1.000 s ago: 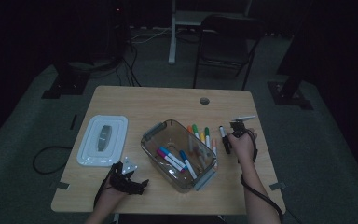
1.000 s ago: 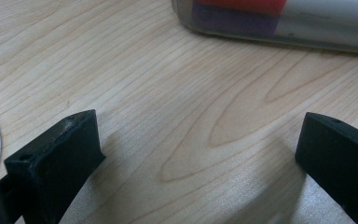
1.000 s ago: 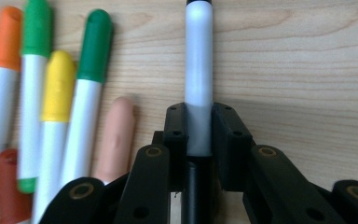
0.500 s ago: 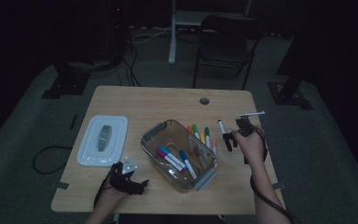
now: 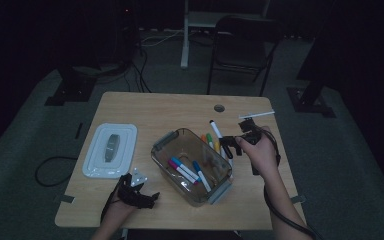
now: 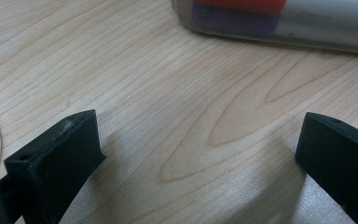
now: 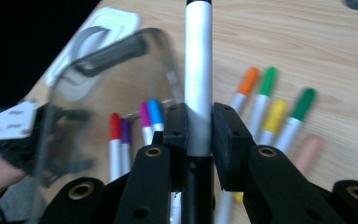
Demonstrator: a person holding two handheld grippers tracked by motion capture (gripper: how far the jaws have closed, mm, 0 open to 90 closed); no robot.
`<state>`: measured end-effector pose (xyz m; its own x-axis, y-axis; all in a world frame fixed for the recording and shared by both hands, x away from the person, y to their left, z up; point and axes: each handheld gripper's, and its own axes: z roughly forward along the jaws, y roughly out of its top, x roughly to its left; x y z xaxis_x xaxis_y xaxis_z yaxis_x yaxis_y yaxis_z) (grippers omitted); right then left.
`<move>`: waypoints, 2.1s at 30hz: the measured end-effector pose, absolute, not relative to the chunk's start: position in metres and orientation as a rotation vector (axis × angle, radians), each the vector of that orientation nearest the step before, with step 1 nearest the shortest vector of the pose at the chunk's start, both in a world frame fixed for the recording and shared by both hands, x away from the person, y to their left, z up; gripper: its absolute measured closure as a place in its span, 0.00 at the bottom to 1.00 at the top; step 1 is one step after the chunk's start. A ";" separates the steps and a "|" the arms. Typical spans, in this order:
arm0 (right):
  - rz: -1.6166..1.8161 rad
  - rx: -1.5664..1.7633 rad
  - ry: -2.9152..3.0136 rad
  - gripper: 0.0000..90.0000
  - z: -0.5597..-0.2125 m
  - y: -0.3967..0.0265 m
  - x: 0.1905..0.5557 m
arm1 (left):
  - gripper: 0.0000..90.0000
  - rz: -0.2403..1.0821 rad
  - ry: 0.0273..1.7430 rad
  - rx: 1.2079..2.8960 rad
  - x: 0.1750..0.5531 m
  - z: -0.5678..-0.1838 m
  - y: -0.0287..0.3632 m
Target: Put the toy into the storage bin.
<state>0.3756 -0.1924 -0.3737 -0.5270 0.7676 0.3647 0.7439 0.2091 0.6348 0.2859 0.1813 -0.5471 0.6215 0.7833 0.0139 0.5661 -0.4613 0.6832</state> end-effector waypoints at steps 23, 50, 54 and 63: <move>1.116 1.196 2.833 0.85 -0.399 -0.070 0.356 | 0.01 0.434 1.052 2.197 0.286 -0.547 0.181; 0.615 1.280 3.030 0.82 -0.478 -0.024 0.381 | 0.01 0.434 1.053 2.194 0.286 -0.547 0.181; 0.691 1.248 3.003 0.79 -0.472 -0.030 0.382 | 0.01 0.434 1.052 2.194 0.286 -0.547 0.181; 1.057 1.243 2.888 0.71 -0.426 -0.074 0.375 | 0.01 0.433 1.052 2.198 0.286 -0.547 0.181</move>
